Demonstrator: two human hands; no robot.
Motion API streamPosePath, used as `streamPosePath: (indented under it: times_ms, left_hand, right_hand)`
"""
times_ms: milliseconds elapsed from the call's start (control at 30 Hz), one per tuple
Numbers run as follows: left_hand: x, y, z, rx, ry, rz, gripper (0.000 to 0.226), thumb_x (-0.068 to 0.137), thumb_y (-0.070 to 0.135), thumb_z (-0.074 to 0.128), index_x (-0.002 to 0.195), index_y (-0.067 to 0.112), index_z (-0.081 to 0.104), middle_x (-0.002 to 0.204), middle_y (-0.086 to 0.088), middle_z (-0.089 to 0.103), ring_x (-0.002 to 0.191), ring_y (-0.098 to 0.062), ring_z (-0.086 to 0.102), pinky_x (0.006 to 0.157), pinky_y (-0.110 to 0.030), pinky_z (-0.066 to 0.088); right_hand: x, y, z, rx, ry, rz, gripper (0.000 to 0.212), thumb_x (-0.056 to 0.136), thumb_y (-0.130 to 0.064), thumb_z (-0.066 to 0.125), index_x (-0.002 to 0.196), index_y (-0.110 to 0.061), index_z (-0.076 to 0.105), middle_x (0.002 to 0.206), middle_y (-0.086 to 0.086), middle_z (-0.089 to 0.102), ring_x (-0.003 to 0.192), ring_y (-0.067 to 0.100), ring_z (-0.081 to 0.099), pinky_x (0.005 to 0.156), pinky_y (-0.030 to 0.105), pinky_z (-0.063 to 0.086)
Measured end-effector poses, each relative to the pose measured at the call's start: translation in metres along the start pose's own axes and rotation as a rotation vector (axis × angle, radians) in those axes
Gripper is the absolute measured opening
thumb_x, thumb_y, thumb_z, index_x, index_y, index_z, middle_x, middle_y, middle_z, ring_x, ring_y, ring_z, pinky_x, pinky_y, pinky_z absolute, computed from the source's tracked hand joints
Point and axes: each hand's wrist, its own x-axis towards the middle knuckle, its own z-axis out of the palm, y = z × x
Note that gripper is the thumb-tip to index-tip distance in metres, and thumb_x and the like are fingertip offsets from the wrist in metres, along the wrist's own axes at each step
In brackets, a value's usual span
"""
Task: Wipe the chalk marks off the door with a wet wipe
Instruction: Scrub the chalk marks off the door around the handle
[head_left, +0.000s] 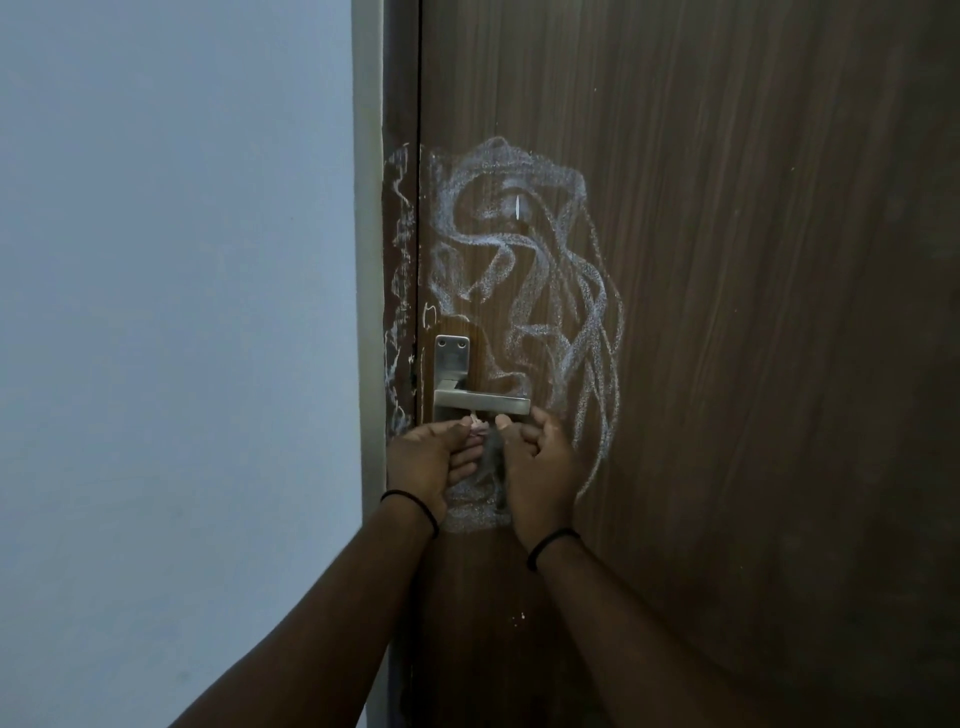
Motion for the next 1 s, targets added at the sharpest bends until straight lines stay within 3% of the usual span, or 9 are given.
streamPosePath:
  times_ms: [100,200,300,400,500,633,767,867,1000]
  left_hand:
    - [-0.003,0.001,0.000,0.031,0.004,0.026,0.021,0.090,0.014,0.067,0.105,-0.001,0.069,0.097,-0.017,0.074,0.086,-0.024,0.071,0.080,-0.036,0.059]
    - [-0.004,0.002,-0.001,0.077,0.033,0.063,0.009,0.087,0.008,0.069,0.091,0.002,0.073,0.091,-0.023,0.073,0.084,-0.032,0.068,0.090,-0.049,0.054]
    - [-0.002,-0.002,-0.011,0.152,0.057,0.110,0.010,0.088,0.011,0.067,0.082,0.010,0.076,0.079,-0.018,0.073,0.075,-0.030,0.067,0.086,-0.053,0.054]
    - [0.005,-0.006,-0.022,0.301,0.185,0.214,0.012,0.091,0.021,0.063,0.085,0.020,0.074,0.070,-0.003,0.073,0.067,-0.017,0.069,0.073,-0.042,0.059]
    - [0.009,-0.008,-0.029,0.358,0.305,0.314,0.018,0.092,0.019,0.058,0.083,0.025,0.071,0.066,0.005,0.071,0.059,-0.007,0.066,0.064,-0.029,0.056]
    - [0.014,-0.010,-0.029,0.470,0.348,0.421,0.028,0.094,0.012,0.052,0.083,0.034,0.066,0.069,0.010,0.070,0.066,0.003,0.065,0.056,-0.004,0.044]
    - [0.023,-0.008,-0.027,0.506,0.378,0.448,0.023,0.096,0.017,0.049,0.099,0.027,0.069,0.078,0.012,0.070,0.074,0.005,0.063,0.059,0.000,0.039]
    - [0.026,-0.011,-0.027,0.513,0.389,0.480,0.023,0.097,0.018,0.049,0.103,0.026,0.070,0.084,0.011,0.071,0.078,0.004,0.063,0.060,0.000,0.039]
    - [0.024,-0.016,-0.023,0.508,0.382,0.471,0.023,0.098,0.015,0.049,0.109,0.019,0.070,0.091,0.003,0.072,0.086,-0.007,0.065,0.076,-0.020,0.049]
  right_hand:
    - [0.001,-0.006,0.010,0.177,0.017,0.090,0.014,0.085,-0.025,0.075,0.090,-0.032,0.064,0.079,-0.005,0.075,0.073,0.005,0.071,0.060,0.018,0.054]
    - [-0.003,-0.002,0.019,0.182,-0.055,0.178,0.013,0.084,-0.019,0.077,0.094,-0.012,0.073,0.083,0.005,0.076,0.079,0.020,0.073,0.068,0.033,0.060]
    - [-0.002,0.002,0.023,0.221,-0.015,0.218,0.005,0.083,-0.007,0.076,0.085,-0.011,0.075,0.078,0.006,0.075,0.073,0.016,0.072,0.065,0.028,0.057]
    - [0.005,0.001,0.028,0.307,0.047,0.296,0.012,0.081,0.000,0.075,0.082,-0.011,0.073,0.076,0.002,0.074,0.072,0.010,0.071,0.064,0.020,0.054]
    - [0.015,-0.001,0.041,0.421,0.102,0.376,0.017,0.080,0.006,0.074,0.083,-0.010,0.069,0.075,0.001,0.073,0.070,0.008,0.070,0.060,0.017,0.054]
    - [0.027,-0.005,0.062,0.378,0.232,0.335,0.024,0.077,0.008,0.073,0.080,-0.016,0.072,0.072,-0.005,0.071,0.069,0.006,0.069,0.057,0.018,0.054]
    - [0.026,0.007,0.068,0.159,0.233,0.192,0.011,0.078,-0.004,0.077,0.083,-0.013,0.075,0.069,-0.014,0.067,0.072,0.004,0.067,0.061,0.019,0.054]
    - [0.016,0.022,0.061,-0.015,0.160,0.071,0.009,0.080,-0.016,0.080,0.085,-0.009,0.075,0.072,-0.009,0.069,0.071,0.003,0.066,0.067,0.021,0.055]
    - [0.009,0.029,0.060,-0.105,0.118,0.058,0.011,0.081,-0.022,0.079,0.076,-0.016,0.072,0.068,-0.010,0.068,0.066,-0.001,0.065,0.060,0.017,0.052]
